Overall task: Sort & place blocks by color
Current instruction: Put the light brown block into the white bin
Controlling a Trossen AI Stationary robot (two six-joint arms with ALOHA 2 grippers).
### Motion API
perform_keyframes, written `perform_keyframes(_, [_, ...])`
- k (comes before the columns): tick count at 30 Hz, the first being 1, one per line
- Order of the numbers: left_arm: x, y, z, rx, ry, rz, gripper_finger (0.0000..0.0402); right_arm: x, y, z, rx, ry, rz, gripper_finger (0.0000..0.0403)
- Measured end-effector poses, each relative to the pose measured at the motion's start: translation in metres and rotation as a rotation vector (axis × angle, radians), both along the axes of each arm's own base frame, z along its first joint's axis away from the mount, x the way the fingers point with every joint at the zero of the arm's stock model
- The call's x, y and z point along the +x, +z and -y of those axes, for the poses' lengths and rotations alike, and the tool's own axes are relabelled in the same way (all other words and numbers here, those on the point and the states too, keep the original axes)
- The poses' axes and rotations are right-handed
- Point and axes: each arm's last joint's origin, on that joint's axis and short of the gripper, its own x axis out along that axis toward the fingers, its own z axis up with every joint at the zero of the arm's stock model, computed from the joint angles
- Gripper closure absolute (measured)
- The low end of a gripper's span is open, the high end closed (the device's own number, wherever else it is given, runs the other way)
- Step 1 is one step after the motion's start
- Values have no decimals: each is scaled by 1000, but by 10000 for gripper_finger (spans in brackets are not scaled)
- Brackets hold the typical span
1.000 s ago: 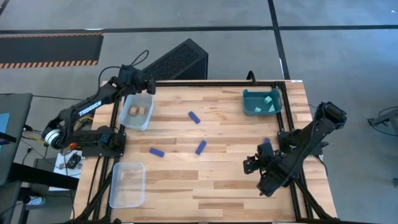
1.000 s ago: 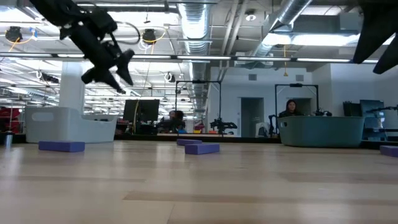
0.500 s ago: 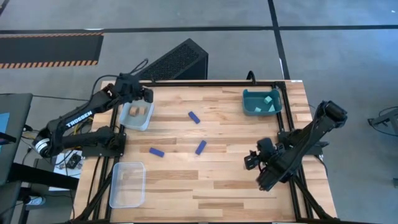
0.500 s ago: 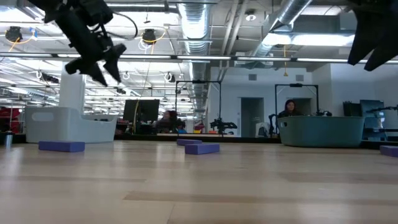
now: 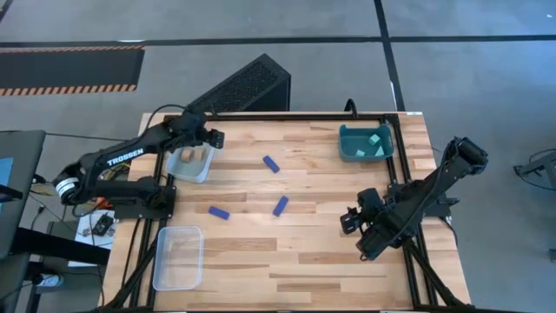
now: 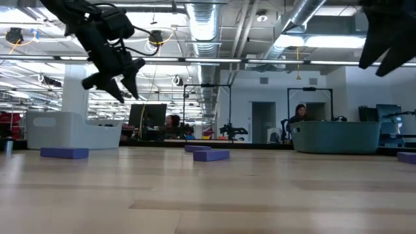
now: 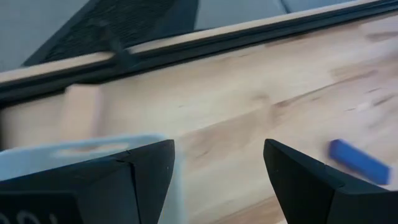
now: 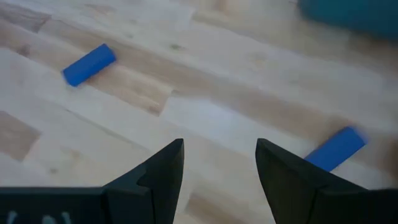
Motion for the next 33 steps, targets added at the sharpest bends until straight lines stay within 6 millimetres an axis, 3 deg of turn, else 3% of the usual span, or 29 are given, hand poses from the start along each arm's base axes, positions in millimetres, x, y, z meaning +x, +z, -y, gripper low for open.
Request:
perform_keyframes(6, [22,-2,-2,39,-74,85,168,-2,-20,-14,112,-18,121,182])
perform_keyframes(10, [24,-7,-4,18,-44,78,168,-7,-24,-20,144,-38,151,182])
perform_keyframes(22, [17,-15,-5,-47,5,6,168,-6,-24,-17,137,-54,147,182])
perform_keyframes(33, [-12,-29,-4,-181,154,-218,168,-7,-24,-18,118,-12,125,182])
